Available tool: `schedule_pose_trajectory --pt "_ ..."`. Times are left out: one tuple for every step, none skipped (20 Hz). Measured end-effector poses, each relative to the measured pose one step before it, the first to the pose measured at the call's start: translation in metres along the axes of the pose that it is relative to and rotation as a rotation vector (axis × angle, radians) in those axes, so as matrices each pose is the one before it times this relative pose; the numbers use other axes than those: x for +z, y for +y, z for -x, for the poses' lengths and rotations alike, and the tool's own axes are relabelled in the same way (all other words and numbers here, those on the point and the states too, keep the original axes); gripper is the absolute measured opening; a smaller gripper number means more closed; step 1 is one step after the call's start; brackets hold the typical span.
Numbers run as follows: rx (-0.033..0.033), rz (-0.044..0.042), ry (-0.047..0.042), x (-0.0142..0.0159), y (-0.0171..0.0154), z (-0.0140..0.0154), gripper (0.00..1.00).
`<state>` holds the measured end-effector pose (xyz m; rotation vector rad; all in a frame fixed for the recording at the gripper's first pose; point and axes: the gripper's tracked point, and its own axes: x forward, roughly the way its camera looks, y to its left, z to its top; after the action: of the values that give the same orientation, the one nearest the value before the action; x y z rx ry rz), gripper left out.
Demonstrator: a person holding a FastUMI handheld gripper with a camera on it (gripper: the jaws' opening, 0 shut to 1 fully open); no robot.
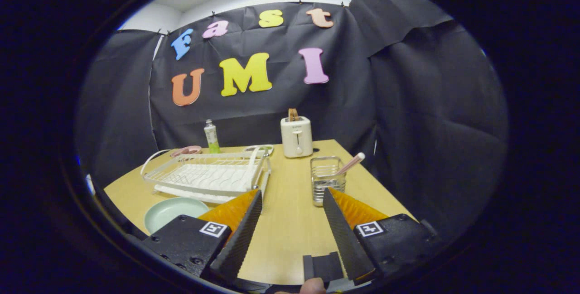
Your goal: Take the plate from the dish rack, then take the spoon from the basket and place it into the plate.
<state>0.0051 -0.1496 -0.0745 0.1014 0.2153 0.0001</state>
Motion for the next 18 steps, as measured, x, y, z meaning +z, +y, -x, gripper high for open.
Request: schedule_pose_trajectory --pt "-0.00856 -0.00900 -0.02125 0.00242 -0.00952 -0.00218 0.91" --pt "-0.00645 -0.00792 -0.00861 0.00165 -0.00963 -0.00269 0.91" --pt "-0.00947 -0.00745 -0.00247 -0.00128 -0.00948 -0.00503 0.91" --pt "-0.00195 -0.00334 -0.00132 0.00052 -0.00908 -0.00610 0.91" --pt "-0.00477 -0.00218 -0.00518 0.00093 -0.00925 -0.00841 0.91" --pt "0.00015 -0.01033 -0.00795 0.00299 -0.00683 -0.00956 0.91" --pt "0.00581 -0.01145 -0.00099 0.00158 -0.00225 -0.01023 0.91" --pt "0.00196 -0.01311 0.00375 -0.00064 -0.00284 -0.00959 0.92" --pt "0.00984 -0.01090 0.01115 -0.00184 -0.00193 -0.01108 0.92" --pt "0.01459 -0.00277 0.01185 -0.00202 0.00004 -0.00900 0.92" --pt "0.01238 -0.00231 0.01578 -0.00215 -0.00116 -0.01055 0.90" --pt "0.02395 -0.00588 0.01122 -0.00095 0.00247 -0.00758 0.89" --pt "0.02027 -0.00289 0.01272 -0.00107 0.00242 -0.00673 0.88" --pt "0.01004 0.00273 0.00957 -0.00067 -0.00013 -0.00564 0.87" --pt "0.00513 0.00260 0.00231 0.00134 -0.00138 -0.00508 0.86" --pt "0.00299 -0.00088 -0.00245 0.00276 -0.00106 -0.00338 0.86" --pt "0.00638 -0.00497 0.00370 0.00045 0.00106 -0.00218 0.84" --pt "0.01670 -0.01043 0.00842 0.00042 0.00328 -0.00233 0.84"
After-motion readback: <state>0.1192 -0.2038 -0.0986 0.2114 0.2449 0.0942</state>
